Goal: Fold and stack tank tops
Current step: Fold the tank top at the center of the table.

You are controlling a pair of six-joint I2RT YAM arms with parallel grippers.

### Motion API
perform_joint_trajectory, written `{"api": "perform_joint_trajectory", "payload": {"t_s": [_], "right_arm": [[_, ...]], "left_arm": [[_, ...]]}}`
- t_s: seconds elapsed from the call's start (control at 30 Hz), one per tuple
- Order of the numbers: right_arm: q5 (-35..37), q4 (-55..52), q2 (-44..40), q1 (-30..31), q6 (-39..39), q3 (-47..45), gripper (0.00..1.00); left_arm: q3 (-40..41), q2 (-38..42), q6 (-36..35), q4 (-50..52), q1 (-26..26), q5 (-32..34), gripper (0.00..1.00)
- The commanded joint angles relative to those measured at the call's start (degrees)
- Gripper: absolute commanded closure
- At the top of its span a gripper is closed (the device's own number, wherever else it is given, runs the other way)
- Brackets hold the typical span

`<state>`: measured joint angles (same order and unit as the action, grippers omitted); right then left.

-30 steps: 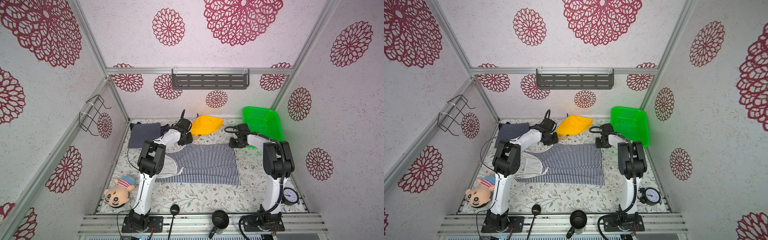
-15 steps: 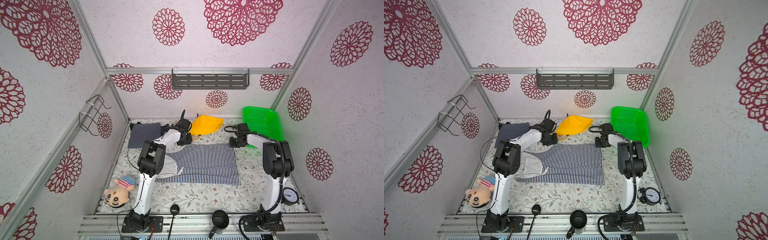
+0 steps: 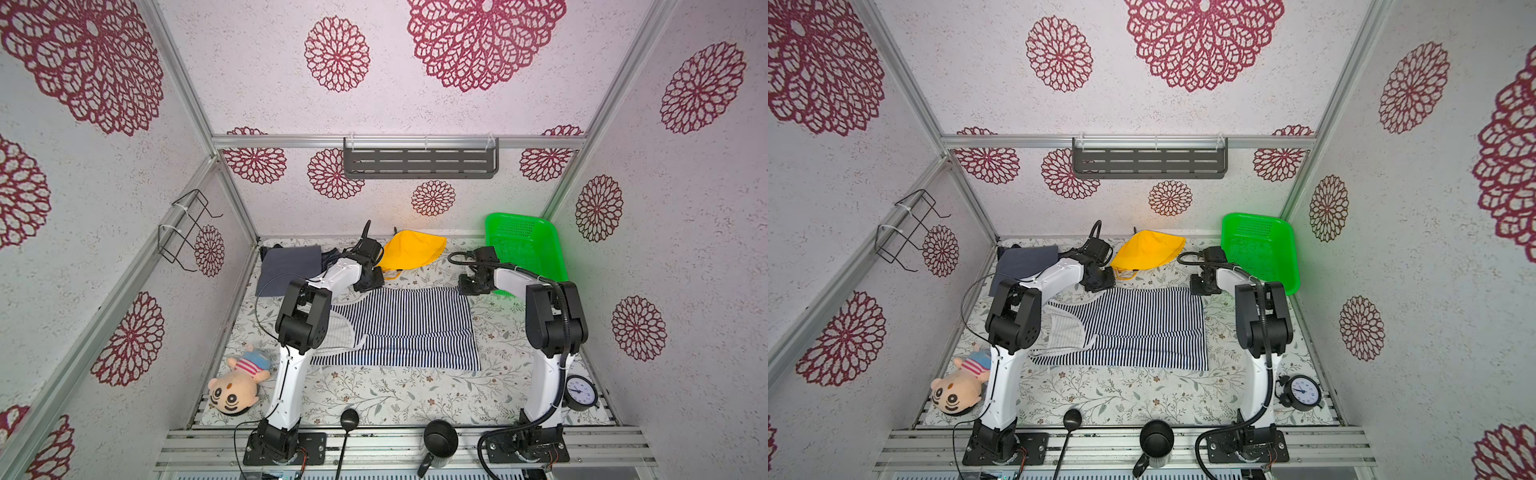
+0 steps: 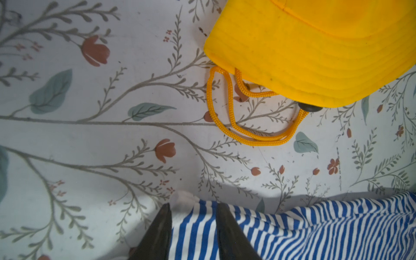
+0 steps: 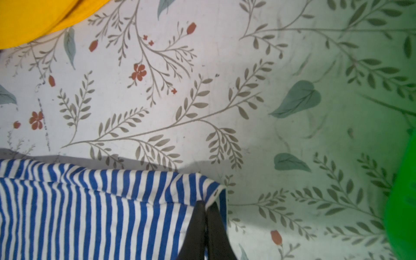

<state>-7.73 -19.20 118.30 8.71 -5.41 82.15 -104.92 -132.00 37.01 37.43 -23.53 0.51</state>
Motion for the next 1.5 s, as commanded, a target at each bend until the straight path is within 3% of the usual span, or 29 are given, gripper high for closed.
{"api": "perform_joint_trajectory", "payload": {"t_s": [0.0, 0.1, 0.2, 0.4, 0.57, 0.83, 1.17, 1.47], "right_arm": [[-0.10, -0.87, -1.85, 0.10, 0.58, 0.38, 0.95], [-0.18, -0.75, -1.85, 0.16, 0.58, 0.51, 0.95], [-0.46, -0.66, -1.66, 0.15, 0.49, 0.71, 0.95], [-0.47, -0.75, -1.84, 0.15, 0.49, 0.65, 0.95], [-0.62, -0.73, -2.41, 0.08, 0.79, 0.56, 0.95], [-3.64, 4.93, -7.75, 0.17, 4.20, -3.96, 0.99], [-5.48, 11.45, -19.65, 0.12, 9.09, -18.15, 1.00], [-3.75, 9.39, -27.93, 0.14, 8.32, -26.76, 1.00]], "left_arm": [[-1.56, -1.92, -0.77, 1.83, -0.58, 0.33, 0.58], [-2.11, -1.92, -2.10, 4.01, -1.01, 3.83, 0.50], [-1.89, -2.32, -2.06, 3.71, -1.18, 4.01, 0.55], [-3.08, -4.18, -1.77, 3.15, -1.44, 3.24, 0.73], [-3.76, -3.86, -2.12, 3.57, -1.48, 5.50, 0.99], [-1.53, 1.82, -3.72, 1.42, -1.53, 8.00, 1.00], [14.99, 13.18, -4.94, -8.75, -2.74, 10.00, 1.00], [28.28, 21.51, -1.70, -13.71, -5.85, 10.67, 1.00]]}}
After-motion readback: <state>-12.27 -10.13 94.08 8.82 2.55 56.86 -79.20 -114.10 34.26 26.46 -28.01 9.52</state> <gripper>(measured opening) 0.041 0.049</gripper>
